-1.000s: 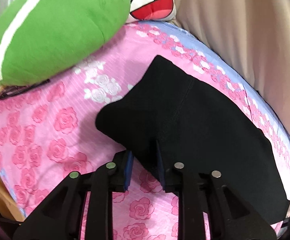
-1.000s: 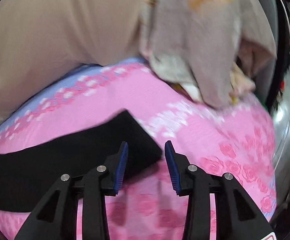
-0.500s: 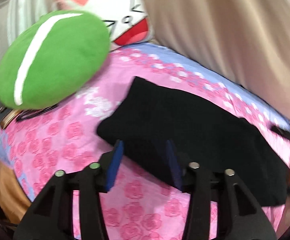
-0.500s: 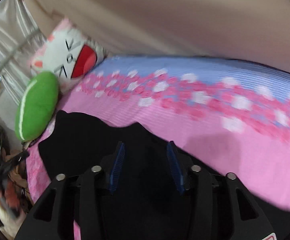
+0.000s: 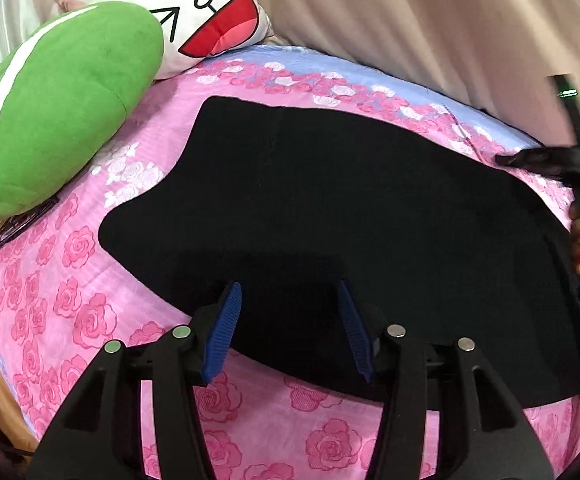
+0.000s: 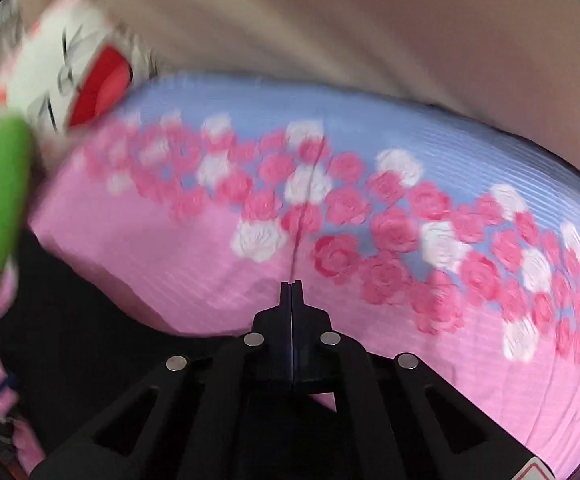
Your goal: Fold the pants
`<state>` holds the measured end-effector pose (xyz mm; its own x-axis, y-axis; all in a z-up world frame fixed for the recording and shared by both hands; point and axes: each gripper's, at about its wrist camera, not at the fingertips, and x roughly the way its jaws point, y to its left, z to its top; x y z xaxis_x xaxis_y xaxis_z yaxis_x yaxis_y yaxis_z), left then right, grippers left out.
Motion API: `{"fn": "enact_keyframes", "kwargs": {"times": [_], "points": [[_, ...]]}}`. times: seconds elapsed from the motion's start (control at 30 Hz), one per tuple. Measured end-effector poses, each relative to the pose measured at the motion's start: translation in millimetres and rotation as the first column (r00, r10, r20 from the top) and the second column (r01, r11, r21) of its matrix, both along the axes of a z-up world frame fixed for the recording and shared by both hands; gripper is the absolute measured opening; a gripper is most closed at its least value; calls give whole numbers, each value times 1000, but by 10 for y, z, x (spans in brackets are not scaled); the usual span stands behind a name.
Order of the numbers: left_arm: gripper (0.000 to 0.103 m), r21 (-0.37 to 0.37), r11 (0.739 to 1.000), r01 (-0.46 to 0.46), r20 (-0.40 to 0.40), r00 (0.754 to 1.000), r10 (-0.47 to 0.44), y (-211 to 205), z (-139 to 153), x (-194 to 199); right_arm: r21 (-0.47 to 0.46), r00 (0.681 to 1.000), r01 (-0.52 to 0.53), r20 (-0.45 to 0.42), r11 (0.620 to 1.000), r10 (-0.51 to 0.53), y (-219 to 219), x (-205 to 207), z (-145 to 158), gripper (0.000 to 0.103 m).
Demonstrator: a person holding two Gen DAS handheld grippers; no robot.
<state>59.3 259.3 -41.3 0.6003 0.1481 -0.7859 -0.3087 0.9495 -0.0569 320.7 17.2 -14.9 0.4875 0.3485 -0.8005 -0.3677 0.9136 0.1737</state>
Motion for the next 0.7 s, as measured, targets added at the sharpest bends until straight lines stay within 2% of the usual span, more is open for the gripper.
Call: {"fn": "enact_keyframes", "kwargs": {"times": [0.03,0.1,0.2,0.27,0.33,0.4,0.47,0.53,0.57,0.63,0.7], "points": [[49,2,1000,4,4,1000,-4,-5,13,-25,54,998,-10,63,998,6,-71,-206,191,1],[56,5,1000,12,12,1000,-12,-23,41,-70,71,993,-61,108,996,53,-129,-572,372,6],[58,32,999,21,16,1000,-22,-142,68,-74,60,991,-135,18,989,134,-76,-816,188,6],[58,39,998,42,15,999,-42,-296,91,-39,-62,993,-121,-10,991,121,87,-713,-96,1],[59,21,998,51,16,999,-52,-413,133,-48,-45,994,-100,39,994,102,167,-555,-155,0],[77,7,998,69,23,997,-69,-529,187,-116,-17,999,-29,29,999,29,161,-362,-70,0],[82,20,997,77,33,996,-77,-609,217,-207,24,997,12,70,1000,-13,79,-402,144,8],[83,46,995,85,31,996,-86,-695,213,-281,66,992,-5,129,998,-4,-112,-657,341,9],[83,56,995,85,26,996,-87,-726,202,-304,69,986,4,164,998,-16,-338,-910,418,11],[83,62,994,92,12,996,-93,-810,172,-315,67,981,52,182,996,-64,-712,-1210,424,18],[83,47,993,111,8,994,-112,-906,164,-299,69,971,155,174,986,-165,-1343,-1576,370,20]]}}
